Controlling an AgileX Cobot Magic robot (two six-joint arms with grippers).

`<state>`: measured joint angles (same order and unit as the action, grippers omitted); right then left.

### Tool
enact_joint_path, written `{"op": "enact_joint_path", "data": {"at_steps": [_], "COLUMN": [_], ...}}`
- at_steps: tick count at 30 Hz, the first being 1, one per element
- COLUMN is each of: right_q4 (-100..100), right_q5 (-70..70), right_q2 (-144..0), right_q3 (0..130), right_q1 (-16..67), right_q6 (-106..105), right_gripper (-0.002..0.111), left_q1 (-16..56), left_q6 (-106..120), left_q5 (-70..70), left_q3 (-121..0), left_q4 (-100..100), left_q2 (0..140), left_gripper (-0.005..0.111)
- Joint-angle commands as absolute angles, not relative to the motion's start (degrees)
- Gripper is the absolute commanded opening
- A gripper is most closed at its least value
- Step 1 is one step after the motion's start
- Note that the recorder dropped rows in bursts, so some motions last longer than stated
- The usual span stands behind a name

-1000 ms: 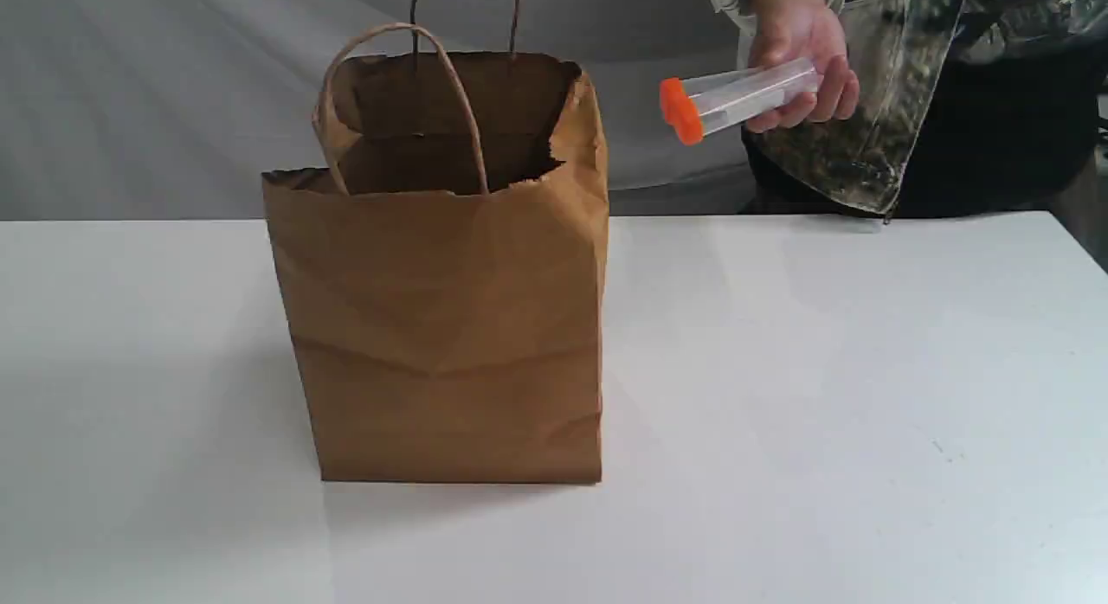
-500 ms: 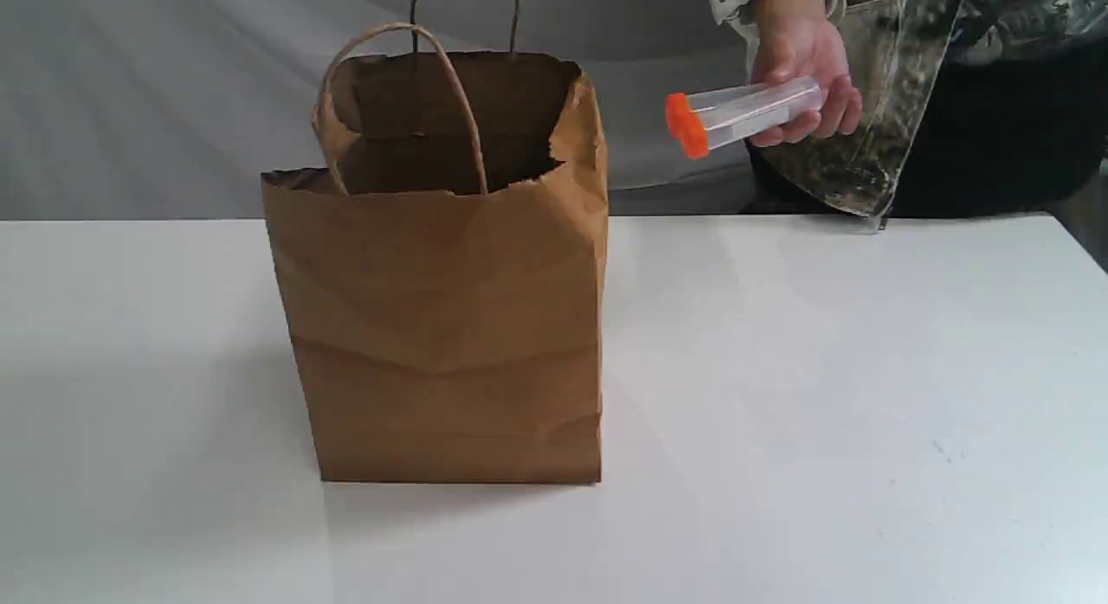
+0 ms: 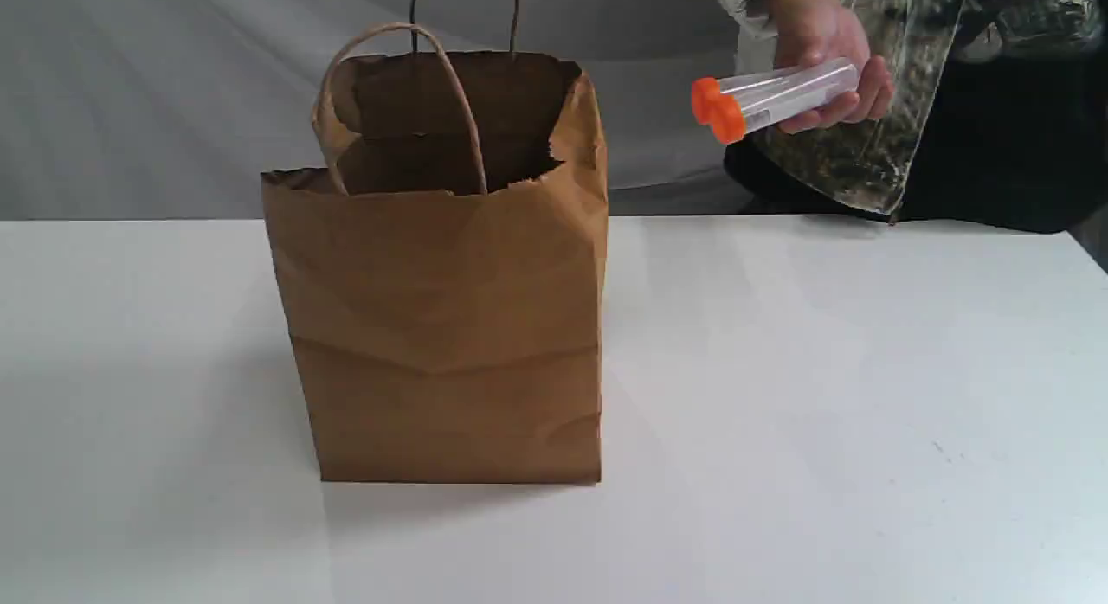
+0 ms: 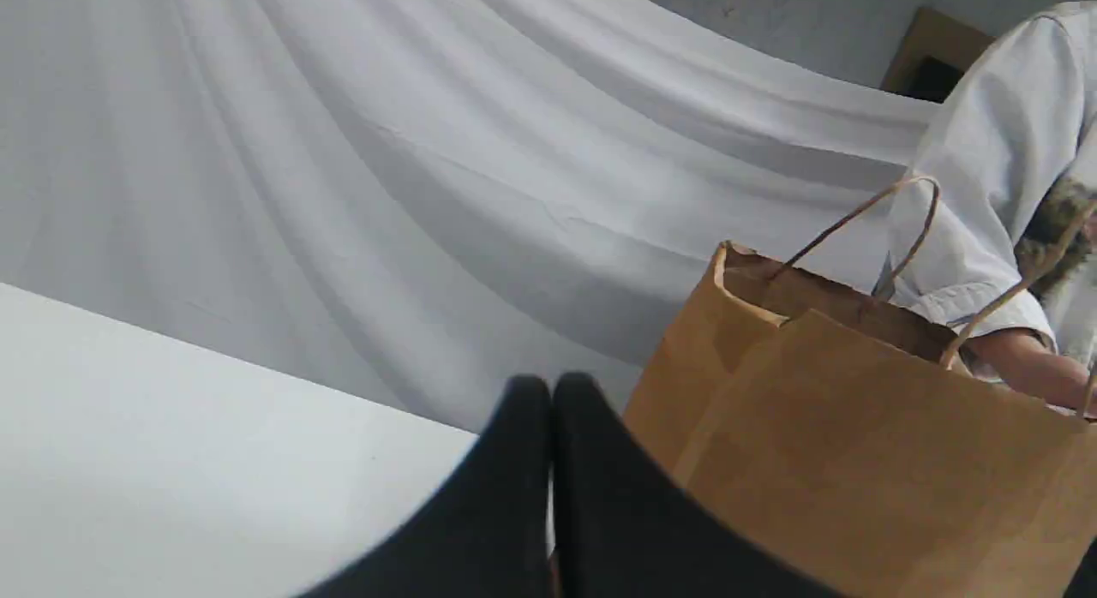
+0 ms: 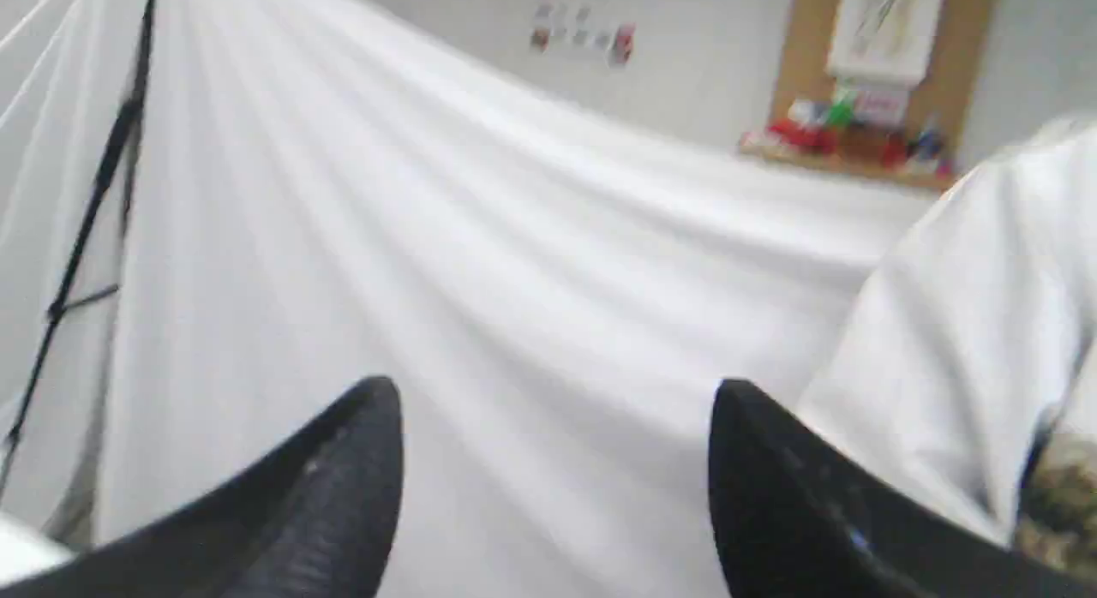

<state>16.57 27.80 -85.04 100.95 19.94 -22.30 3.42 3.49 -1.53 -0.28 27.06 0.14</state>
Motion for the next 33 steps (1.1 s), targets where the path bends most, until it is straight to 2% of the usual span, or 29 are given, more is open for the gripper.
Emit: {"op": "enact_joint_path", "data": {"at_steps": [1, 6, 16, 22, 26, 33], "right_q4": [20.48, 22.39, 19.89, 8.16, 6.44, 10.14], "right_q5": [47.54, 69.96, 69.96, 69.96, 69.96, 62.25], "right_q2": [-90.91, -101.36, -112.14, -115.37, -116.44, -116.27], "right_q3": [111.21, 121.78, 123.77, 123.77, 123.77, 124.79], "right_q1": [20.06, 20.06, 23.66, 26.25, 26.77, 26.77], "right_q6": [-21.70, -22.43, -38.78, -41.52, -44.84, -52.13], "right_gripper": [0.055, 0.055, 0.056, 0.070, 0.071, 0.071], "left_q1": [3.57, 3.57, 3.57, 3.57, 3.57, 3.57], "left_q6": [2.94, 2.94, 2.77, 1.52, 1.52, 1.41], "left_q5": [-1.61, -1.50, -1.04, -1.04, -1.04, -1.04], "left_q3": [0.00, 0.00, 0.00, 0.00, 0.00, 0.00], "left_q4": [26.67, 26.67, 26.79, 26.79, 26.79, 26.79], "left_q2": [0.00, 0.00, 0.00, 0.00, 0.00, 0.00], "left_gripper": [0.000, 0.000, 0.000, 0.000, 0.000, 0.000]}}
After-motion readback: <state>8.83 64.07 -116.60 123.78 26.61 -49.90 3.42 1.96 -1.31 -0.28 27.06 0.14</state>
